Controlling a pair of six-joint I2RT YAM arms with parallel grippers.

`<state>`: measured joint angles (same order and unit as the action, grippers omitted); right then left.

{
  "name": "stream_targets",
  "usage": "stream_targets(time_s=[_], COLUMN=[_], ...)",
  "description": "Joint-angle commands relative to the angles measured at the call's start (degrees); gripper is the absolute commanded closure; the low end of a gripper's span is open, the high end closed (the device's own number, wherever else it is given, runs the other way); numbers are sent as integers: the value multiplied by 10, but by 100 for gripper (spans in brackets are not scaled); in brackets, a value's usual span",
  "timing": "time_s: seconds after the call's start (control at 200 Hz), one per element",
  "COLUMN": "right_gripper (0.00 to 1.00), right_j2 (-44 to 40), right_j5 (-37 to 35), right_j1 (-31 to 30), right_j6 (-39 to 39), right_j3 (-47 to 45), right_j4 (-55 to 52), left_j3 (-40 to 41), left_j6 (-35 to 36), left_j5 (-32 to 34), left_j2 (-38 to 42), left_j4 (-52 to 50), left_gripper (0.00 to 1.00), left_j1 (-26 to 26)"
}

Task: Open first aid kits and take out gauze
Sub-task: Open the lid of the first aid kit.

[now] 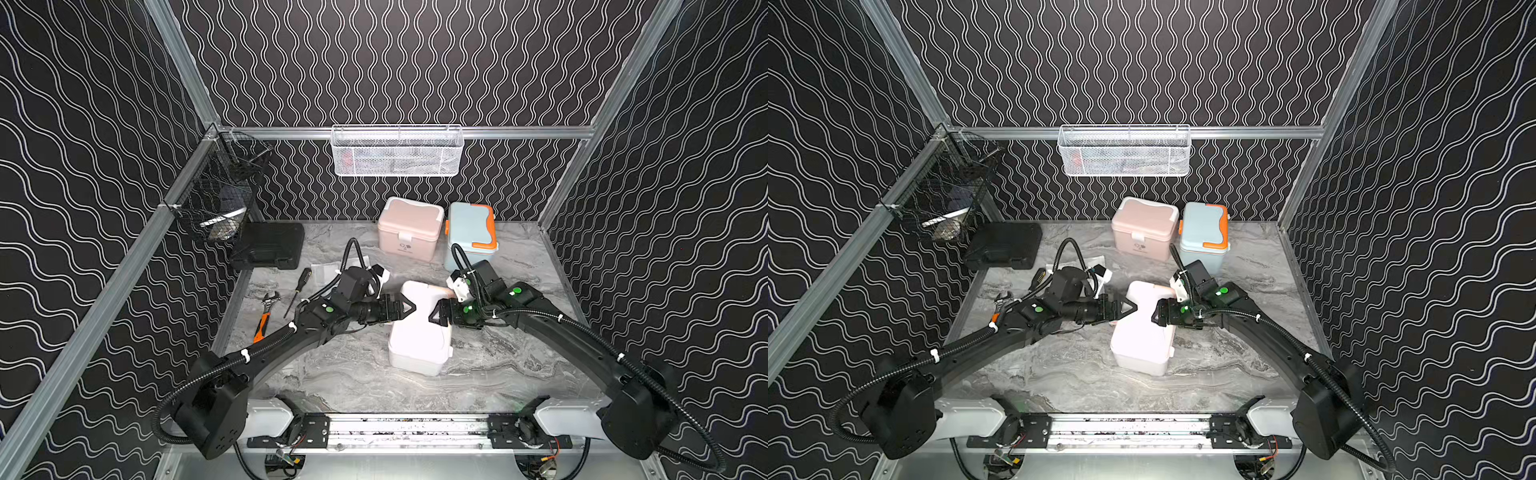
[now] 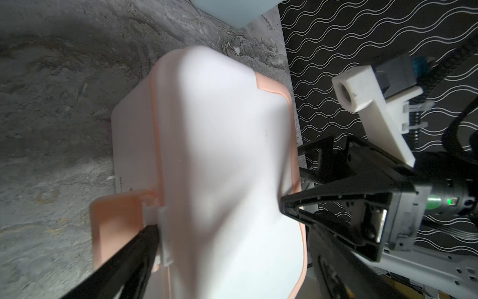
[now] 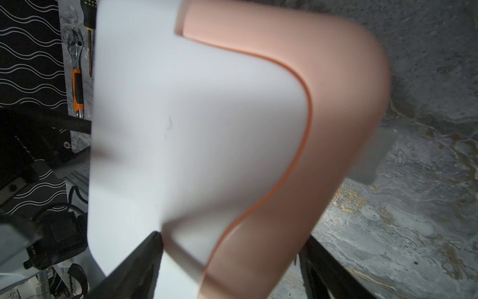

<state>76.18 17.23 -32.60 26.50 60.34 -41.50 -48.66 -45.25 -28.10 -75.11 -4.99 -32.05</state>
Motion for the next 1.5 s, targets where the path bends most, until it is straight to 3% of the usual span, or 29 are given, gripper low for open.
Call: stream_targets(time_s=[0.0,0.43,0.791,1.146,1.341,1.496], right_gripper=[18,19,2,0,2,8], right_j2=[12,63,13,-64,-56,-38], right_j5=[39,79,-22,-50,-31,8], right_j1=[-2,-2,-2,16,38,40], right_j6=[-10,-13,-5,14,4,-5], right_j3=[11,40,70,49,35,26], right_j4=[15,40,-11,-5,-5,5], left_j3=[7,38,-2,-43,-63,-35], left_j6=[-37,-87,-97,-122,-51,-25], left_j5=[-58,-65,-77,-89,-24,3], left_j2=[12,106,101,59,82,98], left_j4=[54,59,64,101,-29,-85], left_gripper=[6,5,5,5,4,3], left_j1=[-1,17,22,20,20,24])
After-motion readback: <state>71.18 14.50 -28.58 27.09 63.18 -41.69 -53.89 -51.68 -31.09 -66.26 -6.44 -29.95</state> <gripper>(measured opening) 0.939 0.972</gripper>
